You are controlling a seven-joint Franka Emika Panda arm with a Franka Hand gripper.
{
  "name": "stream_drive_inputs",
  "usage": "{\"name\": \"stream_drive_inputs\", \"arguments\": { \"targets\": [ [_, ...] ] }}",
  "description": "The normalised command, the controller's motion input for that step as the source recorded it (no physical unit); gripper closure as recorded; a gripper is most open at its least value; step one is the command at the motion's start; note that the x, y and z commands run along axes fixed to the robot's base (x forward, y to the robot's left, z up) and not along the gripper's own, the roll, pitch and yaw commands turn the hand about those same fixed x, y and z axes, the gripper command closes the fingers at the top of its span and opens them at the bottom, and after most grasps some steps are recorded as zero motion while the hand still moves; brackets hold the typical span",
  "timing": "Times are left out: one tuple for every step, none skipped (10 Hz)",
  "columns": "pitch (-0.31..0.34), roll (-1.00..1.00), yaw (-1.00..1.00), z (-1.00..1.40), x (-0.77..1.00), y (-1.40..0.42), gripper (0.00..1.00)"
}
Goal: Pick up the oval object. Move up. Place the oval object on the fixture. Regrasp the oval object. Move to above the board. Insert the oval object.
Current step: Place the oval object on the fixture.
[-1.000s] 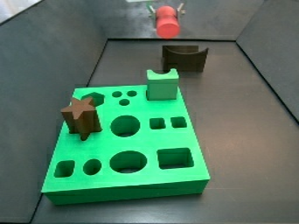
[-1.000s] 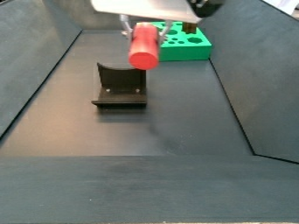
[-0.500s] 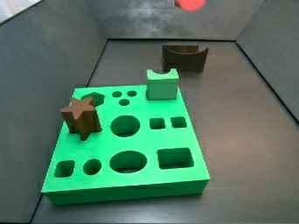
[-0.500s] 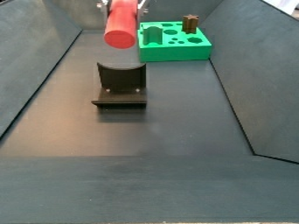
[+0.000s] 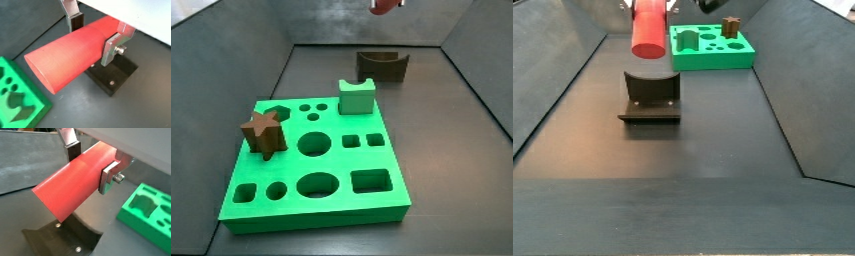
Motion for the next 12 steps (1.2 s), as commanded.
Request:
{"name": "stream_drive_inputs", "arguments": {
  "targets": [
    [0.156,-1.00,-0.12,-0.01,0.08,0.04,1.00],
    [0.133,-0.80,-0.13,-0.02,0.09,0.05,1.00],
    [0.116,-0.69,-0.14,-0.02,0.09,0.05,1.00],
    [0.074,-0.40,-0.14,-0.02,0.08,0.05,1.00],
    [0.059,-0.30,-0.13,-0.01,0.08,0.04,1.00],
    [0.210,-1.00,-0.10,-1.00,0.13,0.13,1.00],
    [0.192,-1.00,-0.11,-1.00,0.13,0.14,1.00],
    [0.224,-1.00,-0.16,-1.00,0.15,0.14,1.00],
    [0.210,-0.90,-0.17,-1.00,0.16,0.14,1.00],
    [0.170,-0.74,-0.19,-1.00,0.17,0.14,1.00],
    [0.117,-0.52,-0.21,-1.00,0.18,0.14,1.00],
    [0.078,-0.36,-0.22,-1.00,0.18,0.14,1.00]
  ]
}}
